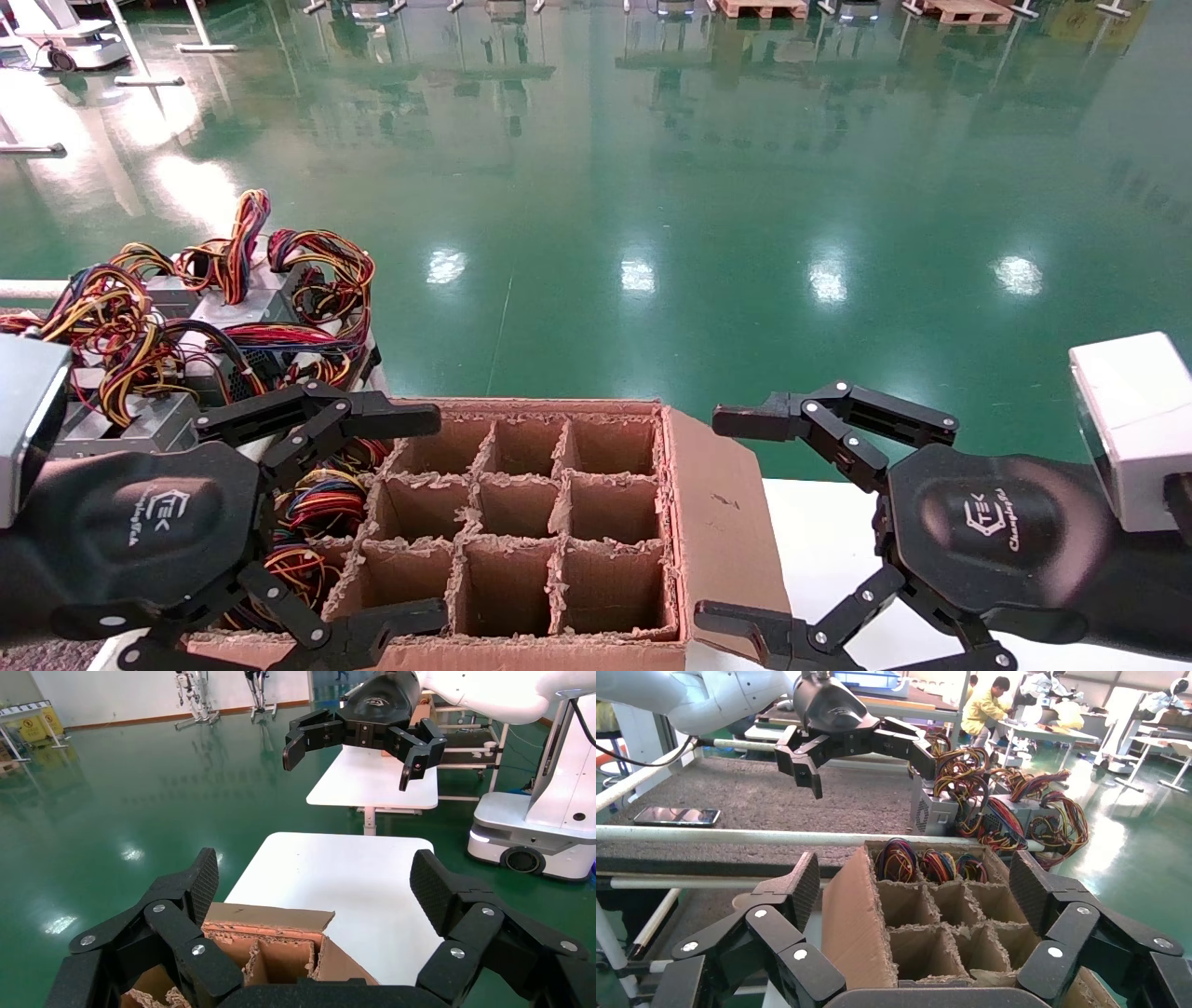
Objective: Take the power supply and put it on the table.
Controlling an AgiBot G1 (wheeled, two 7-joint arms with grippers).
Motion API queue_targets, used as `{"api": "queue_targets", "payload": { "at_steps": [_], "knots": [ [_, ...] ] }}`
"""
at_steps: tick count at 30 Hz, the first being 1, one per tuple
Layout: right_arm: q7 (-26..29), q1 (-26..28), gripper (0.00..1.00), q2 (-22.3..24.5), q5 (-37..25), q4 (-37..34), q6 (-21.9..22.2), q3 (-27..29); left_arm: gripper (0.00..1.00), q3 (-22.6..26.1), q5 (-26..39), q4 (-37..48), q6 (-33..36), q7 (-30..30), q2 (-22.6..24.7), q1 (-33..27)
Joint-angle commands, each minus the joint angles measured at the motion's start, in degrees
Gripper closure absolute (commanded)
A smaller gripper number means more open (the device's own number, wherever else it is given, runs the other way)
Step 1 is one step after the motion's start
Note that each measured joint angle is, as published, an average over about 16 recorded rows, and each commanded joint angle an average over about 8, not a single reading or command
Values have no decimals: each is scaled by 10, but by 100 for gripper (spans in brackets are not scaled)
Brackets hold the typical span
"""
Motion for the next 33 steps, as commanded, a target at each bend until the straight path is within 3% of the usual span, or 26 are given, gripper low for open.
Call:
{"api": "queue_targets", "payload": {
  "at_steps": [1,23,33],
  "knots": [
    [0,0,100,0,0,0,0,0,0,0,0,0,0,0,0,0],
    [0,0,100,0,0,0,0,0,0,0,8,5,-9,2,0,-3],
    [0,0,100,0,0,0,0,0,0,23,106,-6,-54,0,-1,-52]
  ]
}}
